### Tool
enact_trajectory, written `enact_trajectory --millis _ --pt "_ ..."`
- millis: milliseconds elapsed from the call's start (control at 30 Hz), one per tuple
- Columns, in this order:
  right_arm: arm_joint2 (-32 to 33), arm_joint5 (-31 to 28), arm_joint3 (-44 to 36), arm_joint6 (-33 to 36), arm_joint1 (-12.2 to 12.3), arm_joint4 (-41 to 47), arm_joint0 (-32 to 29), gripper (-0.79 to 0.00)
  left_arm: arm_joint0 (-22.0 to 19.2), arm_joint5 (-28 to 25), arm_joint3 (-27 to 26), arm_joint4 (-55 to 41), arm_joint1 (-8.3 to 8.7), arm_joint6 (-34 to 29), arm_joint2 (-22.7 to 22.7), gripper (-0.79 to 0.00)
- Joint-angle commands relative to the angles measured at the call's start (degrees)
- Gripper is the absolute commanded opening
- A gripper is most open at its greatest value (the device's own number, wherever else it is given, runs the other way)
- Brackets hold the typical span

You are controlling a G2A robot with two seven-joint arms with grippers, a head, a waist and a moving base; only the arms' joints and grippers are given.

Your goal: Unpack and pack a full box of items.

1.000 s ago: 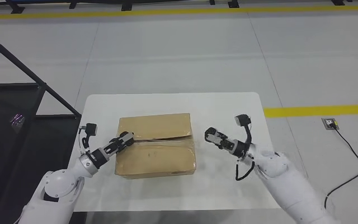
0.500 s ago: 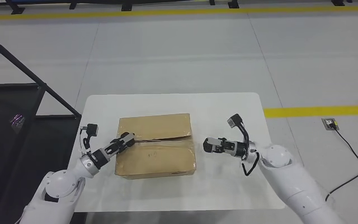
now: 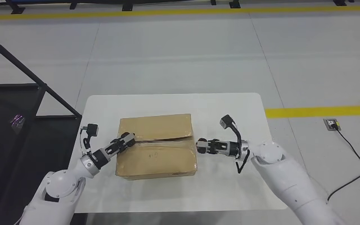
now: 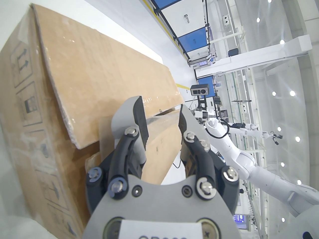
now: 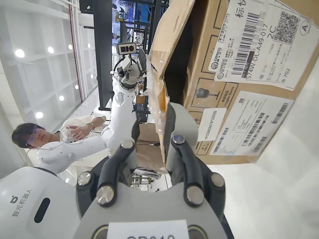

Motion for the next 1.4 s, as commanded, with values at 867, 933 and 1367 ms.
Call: enact_trajectory --millis 867,933,1367 --pt "3.8 -7.55 -15.47 -16.05 0.37 -22.0 -0.83 -0.785 0.13 -0.58 0.02 -1.44 0.0 -0.38 -1.06 -0.446" --pt "4.04 -9.05 -16.36 -16.48 0.43 -23.27 -1.23 -0.785 0.11 -0.5 -0.05 -1.41 -0.02 -0.31 -1.0 -0.446" --pt "6.69 -4.85 -17.29 -25.88 0.48 -32.79 -2.46 -0.785 -0.32 0.03 -0.66 -0.84 -0.13 -0.6 -0.26 -0.446"
